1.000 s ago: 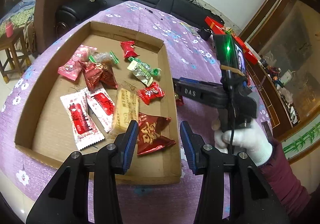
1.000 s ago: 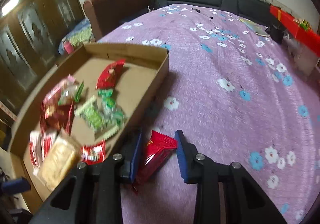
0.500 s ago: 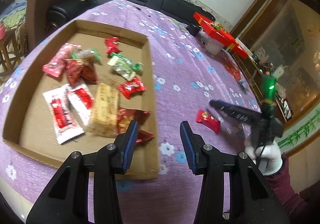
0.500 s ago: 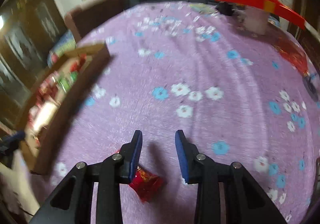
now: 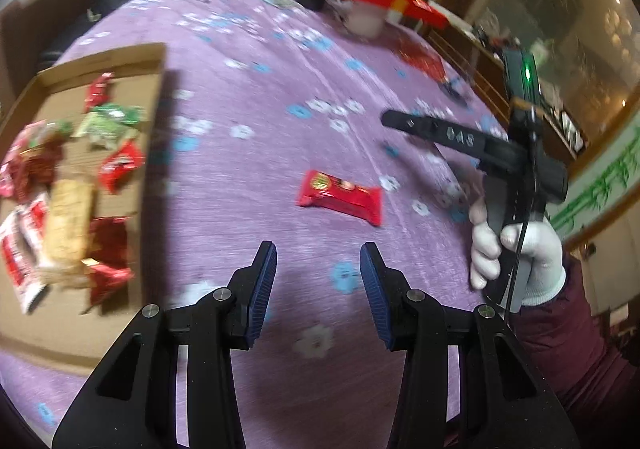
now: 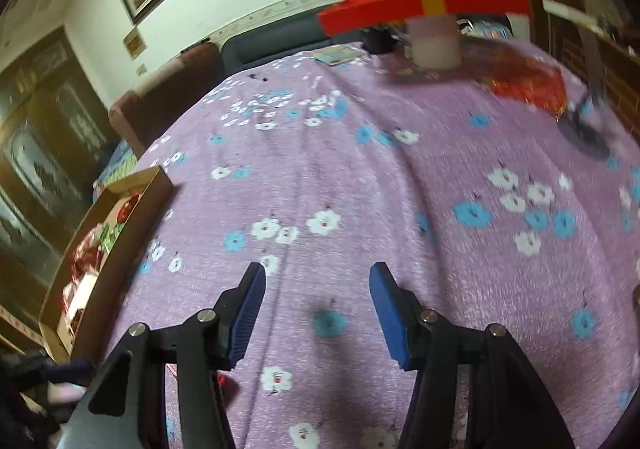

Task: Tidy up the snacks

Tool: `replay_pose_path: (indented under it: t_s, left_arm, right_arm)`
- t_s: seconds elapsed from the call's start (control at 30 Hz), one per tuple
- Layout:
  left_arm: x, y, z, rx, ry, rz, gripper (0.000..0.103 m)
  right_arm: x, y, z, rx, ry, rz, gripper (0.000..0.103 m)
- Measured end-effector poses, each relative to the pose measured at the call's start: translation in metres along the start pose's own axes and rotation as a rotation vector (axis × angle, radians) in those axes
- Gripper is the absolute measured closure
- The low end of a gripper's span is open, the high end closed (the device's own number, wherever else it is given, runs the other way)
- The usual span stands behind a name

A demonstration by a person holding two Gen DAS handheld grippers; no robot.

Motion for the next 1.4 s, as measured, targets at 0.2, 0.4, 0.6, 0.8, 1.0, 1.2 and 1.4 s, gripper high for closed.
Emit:
replay_pose_path:
  t_s: [0.2,0.4,0.6,0.8,1.0,1.2,1.4]
  left_arm:
    - [-0.034,0.005,-0.027,-0.021,-0.03,0.043,0.06]
    - [-0.073,0.026,-0.043,-0.033,-0.057,0.067,0.06]
    - [-0.084,0.052,-0.039,-0.106,0.046,0.012,0.06]
    - [-0.081,0.056,-0.025,-0.106,0.06,-0.003,0.06]
    - [-0.094,0.063,-0.023,-0.019,0.023,0.013,0.06]
    - [-0.113,0.071,-0.032,-0.023,0.024,0.023,0.057]
    - [-0.12,0.071,-0.041,-0.156,0.102,-0.001,0.057]
  right_arm:
    - [0.001,0.0,-0.003,-0.025,0.029,0.003,0.045]
    - [0.011,0.004,-0.009,-0.051,0.026,-0.035,0.045]
    - [0.011,0.005,-0.024,-0.129,0.025,-0.03,0.043]
    - [0.008,0.002,-0.02,-0.117,0.029,-0.014,0.043]
    - [0.005,0.0,-0.023,-0.122,0.012,-0.003,0.043]
    - [0.004,0.0,-0.034,-0.165,0.0,-0.004,0.042]
    - [0.007,0.003,-0.041,-0.192,-0.012,-0.018,0.042]
Point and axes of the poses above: each gripper's, at about its wrist camera, not at the fingertips, and x roughly against the way its jaws point, z to its left, y to its top, the point moved 9 cm from there along -x, roughly the way its jaws point, and after that the axes turned 5 degrees about -z, right-handed, at the moved point
